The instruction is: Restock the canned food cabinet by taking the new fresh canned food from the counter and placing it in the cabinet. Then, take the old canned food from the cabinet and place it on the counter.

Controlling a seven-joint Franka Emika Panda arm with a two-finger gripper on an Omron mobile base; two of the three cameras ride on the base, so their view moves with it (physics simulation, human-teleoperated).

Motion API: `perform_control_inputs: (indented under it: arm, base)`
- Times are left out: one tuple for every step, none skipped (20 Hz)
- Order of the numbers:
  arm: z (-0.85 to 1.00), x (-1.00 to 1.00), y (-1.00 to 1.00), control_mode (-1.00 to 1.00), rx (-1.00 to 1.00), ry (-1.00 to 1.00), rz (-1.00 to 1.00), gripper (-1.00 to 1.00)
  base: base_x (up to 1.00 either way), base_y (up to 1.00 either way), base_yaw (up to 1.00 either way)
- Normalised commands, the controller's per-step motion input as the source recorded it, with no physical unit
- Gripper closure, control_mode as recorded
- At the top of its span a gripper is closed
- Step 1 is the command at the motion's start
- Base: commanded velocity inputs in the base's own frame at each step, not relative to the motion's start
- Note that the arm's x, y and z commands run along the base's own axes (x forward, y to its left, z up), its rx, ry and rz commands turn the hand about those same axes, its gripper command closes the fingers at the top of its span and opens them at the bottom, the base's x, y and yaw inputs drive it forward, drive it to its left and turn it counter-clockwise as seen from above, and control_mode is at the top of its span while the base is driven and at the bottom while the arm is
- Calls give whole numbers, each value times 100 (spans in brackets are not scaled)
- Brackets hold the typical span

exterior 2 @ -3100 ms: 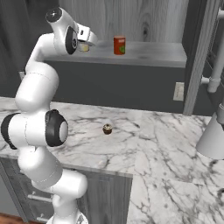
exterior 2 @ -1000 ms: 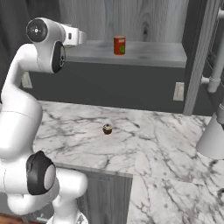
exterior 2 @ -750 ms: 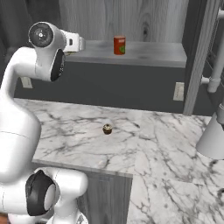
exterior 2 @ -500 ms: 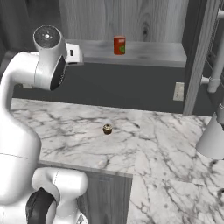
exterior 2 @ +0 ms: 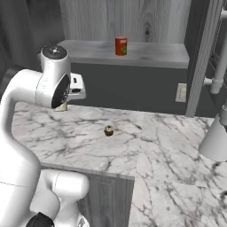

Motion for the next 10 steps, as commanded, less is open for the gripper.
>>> perform_control_inputs:
  arm:
    - [-100,9,-11,-100,0,0,7,100]
    - [-100,19,-16,-100,0,0,8,100]
    - [-100,36,-17,-100,3,0,7,100]
    - [-100,53,-13,-100,13,0,5,100]
    - [-100,64,-3,-100,17,0,5,100]
    - [-100,76,0,-100,21,0,3,100]
    - [-100,77,0,-100,20,-3,3,100]
    - [-100,73,0,-100,19,-4,4,100]
    - [-100,61,0,-100,13,-10,8,100]
    - [-100,45,0,-100,15,-12,10,100]
  base:
    - [0,0,0]
    - [0,0,0]
    - [0,0,0]
    - [0,0,0]
    - [0,0,0]
    - [0,0,0]
    - [0,0,0]
    - [0,0,0]
    - [0,0,0]
    - [0,0,0]
